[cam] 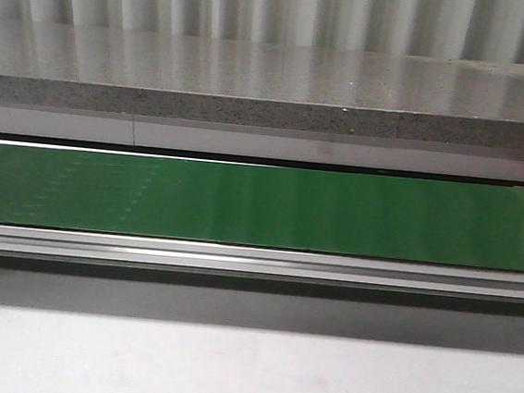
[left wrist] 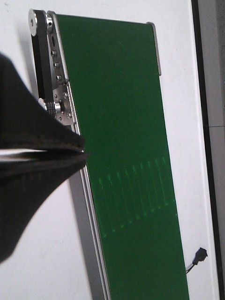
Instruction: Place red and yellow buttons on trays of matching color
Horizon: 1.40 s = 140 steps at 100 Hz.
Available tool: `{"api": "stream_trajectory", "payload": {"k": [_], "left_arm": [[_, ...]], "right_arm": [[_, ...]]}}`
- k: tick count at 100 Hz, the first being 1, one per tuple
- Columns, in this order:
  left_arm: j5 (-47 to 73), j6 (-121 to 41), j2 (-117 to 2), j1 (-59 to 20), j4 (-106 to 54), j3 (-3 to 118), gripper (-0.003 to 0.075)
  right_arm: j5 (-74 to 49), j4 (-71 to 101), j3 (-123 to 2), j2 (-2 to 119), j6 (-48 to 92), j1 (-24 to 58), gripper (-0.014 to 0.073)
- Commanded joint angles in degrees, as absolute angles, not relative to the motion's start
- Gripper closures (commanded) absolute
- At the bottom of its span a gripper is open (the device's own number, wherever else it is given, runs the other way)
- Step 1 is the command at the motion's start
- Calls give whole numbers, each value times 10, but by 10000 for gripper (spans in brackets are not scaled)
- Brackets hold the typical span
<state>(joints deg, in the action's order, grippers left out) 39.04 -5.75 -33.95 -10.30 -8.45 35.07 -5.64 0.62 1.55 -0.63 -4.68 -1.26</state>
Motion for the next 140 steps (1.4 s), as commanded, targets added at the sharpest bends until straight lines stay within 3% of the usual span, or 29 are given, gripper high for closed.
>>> {"api": "stream_trajectory", "payload": {"k": [1,44,58,68,82,134,140], "left_arm": [[354,-56,-341,-108,-91,365,740],[352,-56,-341,-107,-73,361,740],[240,-34,-320,-107,-62,326,740],[115,-34,-287,-106,-37,275,740],[50,-34,-237,-95,-27,209,740],[-36,-34,-1,-43,-54,-28,740],[22,-33,21,-43,-56,-24,740]], "right_arm": [[-8,0,16,-15,-48,-16,659],[-8,0,16,-15,-48,-16,659],[-8,0,16,-15,-48,-16,659],[-8,0,16,-15,-48,-16,659],[-8,0,16,-15,-48,-16,659],[-8,0,16,-15,-48,-16,659],[-8,0,16,-15,-48,-16,659]]}}
